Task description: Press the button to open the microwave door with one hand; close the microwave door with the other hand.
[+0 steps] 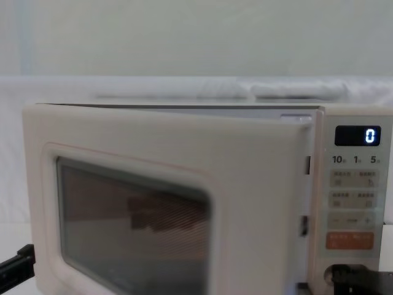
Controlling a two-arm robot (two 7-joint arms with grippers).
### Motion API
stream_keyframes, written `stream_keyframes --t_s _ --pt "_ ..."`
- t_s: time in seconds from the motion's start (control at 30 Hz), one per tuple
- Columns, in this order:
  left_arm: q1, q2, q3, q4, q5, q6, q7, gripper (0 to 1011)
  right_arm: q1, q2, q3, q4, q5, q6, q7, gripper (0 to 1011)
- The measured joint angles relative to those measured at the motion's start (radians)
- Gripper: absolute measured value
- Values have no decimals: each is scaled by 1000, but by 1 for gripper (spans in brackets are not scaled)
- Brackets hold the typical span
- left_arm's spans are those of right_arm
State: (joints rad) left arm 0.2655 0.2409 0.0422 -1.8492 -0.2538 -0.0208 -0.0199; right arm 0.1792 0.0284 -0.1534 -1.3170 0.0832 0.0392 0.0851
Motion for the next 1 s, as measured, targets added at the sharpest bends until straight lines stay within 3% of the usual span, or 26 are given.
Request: stream_keyframes --t_s 0.33,1.0 --pt "0 0 0 0 0 0 0 1001 -21 3 8 -31 -8 9 -3 0" --pt "0 0 0 0 0 0 0 1001 -158 50 21 -229 -1 80 30 0"
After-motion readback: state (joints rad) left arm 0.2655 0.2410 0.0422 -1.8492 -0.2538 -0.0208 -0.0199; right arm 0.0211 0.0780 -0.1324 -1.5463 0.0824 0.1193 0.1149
